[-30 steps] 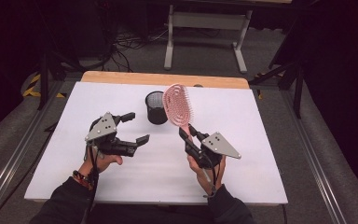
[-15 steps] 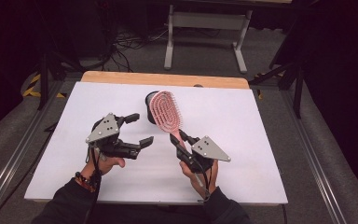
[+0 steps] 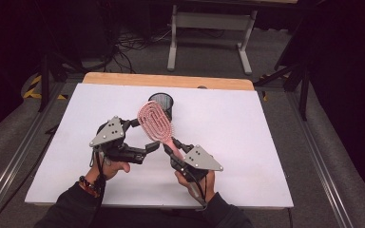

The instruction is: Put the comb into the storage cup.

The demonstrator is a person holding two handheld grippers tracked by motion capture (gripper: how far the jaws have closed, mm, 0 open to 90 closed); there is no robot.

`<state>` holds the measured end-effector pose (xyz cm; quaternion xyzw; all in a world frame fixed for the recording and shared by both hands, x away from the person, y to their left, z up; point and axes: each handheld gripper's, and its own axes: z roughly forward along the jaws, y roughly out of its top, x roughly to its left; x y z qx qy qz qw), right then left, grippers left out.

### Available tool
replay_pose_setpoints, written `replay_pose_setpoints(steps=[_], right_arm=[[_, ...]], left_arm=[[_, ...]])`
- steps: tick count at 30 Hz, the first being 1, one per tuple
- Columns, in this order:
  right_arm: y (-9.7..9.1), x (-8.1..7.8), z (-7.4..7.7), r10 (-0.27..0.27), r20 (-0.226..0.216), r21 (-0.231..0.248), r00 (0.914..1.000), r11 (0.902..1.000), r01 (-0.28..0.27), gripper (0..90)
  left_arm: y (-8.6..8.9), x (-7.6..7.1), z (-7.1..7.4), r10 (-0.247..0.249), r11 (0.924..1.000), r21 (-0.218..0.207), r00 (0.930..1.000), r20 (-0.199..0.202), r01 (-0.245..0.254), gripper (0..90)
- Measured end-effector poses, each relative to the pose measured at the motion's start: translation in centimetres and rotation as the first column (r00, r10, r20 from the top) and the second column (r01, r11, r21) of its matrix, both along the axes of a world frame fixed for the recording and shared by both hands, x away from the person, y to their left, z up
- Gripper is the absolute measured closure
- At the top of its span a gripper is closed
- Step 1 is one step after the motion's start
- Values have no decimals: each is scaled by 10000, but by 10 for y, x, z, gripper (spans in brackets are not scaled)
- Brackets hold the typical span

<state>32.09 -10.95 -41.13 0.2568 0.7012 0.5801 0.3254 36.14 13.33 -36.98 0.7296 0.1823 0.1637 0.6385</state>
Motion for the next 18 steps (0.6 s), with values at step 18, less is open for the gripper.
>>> replay_pose_setpoints(steps=[18], right_arm=[[17, 3, -23, -292, -333, -702, 9990, 9972, 268, 699]], left_arm=[[-2, -1, -6, 309, 9980, -531, 9982, -513, -336, 479]])
